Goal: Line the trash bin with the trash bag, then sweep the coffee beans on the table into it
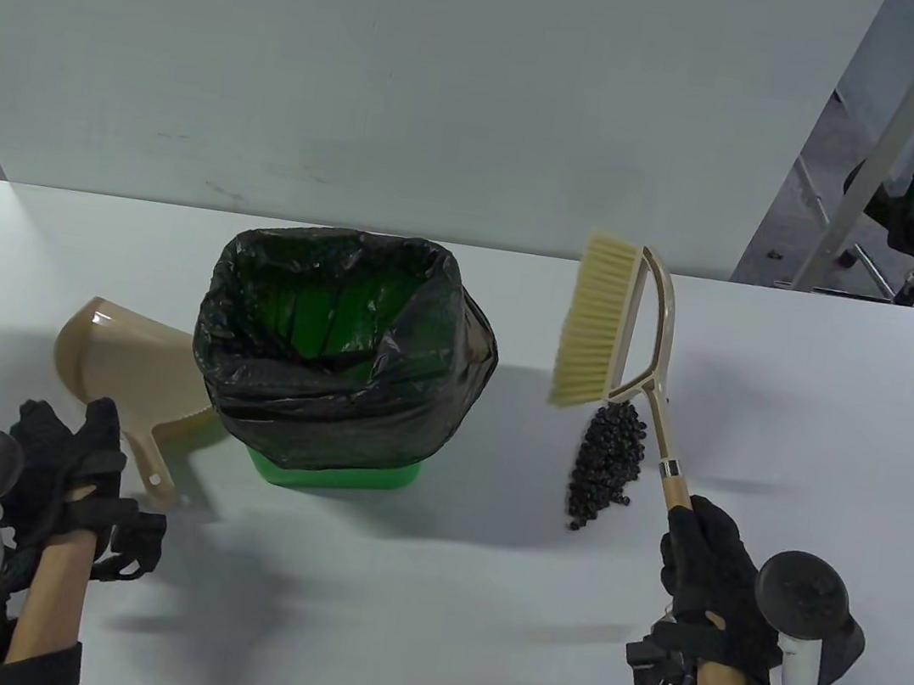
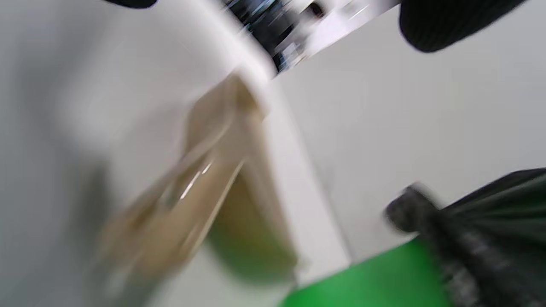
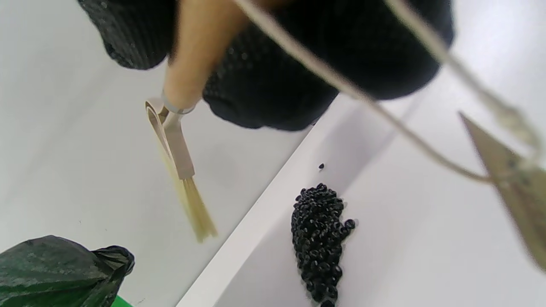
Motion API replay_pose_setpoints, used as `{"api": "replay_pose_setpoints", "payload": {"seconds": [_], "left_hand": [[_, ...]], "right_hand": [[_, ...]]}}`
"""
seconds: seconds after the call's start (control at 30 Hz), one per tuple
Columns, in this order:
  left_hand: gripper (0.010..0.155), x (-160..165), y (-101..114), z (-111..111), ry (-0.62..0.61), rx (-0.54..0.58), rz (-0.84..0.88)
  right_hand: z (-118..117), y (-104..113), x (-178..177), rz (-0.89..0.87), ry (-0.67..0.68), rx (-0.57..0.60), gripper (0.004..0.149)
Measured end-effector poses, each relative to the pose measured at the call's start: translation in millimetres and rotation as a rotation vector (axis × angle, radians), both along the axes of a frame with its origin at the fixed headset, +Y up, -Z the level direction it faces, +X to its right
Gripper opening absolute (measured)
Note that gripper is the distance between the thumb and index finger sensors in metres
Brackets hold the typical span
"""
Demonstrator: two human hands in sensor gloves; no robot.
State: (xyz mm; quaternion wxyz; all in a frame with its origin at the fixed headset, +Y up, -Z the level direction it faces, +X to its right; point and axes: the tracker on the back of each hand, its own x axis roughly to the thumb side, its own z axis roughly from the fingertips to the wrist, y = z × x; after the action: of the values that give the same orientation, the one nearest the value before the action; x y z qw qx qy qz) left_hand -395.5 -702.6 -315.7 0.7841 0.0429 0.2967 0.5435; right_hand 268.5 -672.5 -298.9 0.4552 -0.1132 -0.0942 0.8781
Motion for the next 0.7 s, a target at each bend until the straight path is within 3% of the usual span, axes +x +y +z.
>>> {"api": "replay_pose_setpoints", "payload": {"seconds": [0.1, 0.2, 0.27, 0.33, 0.43, 0.6, 0.7], "left_hand": [[0.104, 6, -32, -18, -0.129, -0.165, 0.114], [0.11, 12, -43, -30, -0.206, -0.273, 0.099], [0.103, 13, -48, -34, -0.201, -0.311, 0.02], [0.091, 12, -49, -32, -0.16, -0.284, 0.049], [0.087, 6, -47, -31, -0.114, -0.172, 0.127], [0.085, 0, -45, -23, -0.05, 0.081, 0.505], [0.085, 1, -37, -22, -0.04, 0.216, 0.62]], "right_hand": [[0, -1, -1, 0.018, 0.0, -0.005, 0.059], [0, -2, -2, 0.038, -0.001, -0.012, 0.059], [-1, -2, -2, 0.044, 0.001, -0.018, 0.059], [-1, -3, -2, 0.047, 0.002, -0.021, 0.059], [0, -2, -2, 0.052, -0.002, -0.023, 0.059], [2, 0, -3, 0.046, -0.035, 0.013, 0.06], [2, 0, -4, 0.02, -0.033, 0.036, 0.06]]}}
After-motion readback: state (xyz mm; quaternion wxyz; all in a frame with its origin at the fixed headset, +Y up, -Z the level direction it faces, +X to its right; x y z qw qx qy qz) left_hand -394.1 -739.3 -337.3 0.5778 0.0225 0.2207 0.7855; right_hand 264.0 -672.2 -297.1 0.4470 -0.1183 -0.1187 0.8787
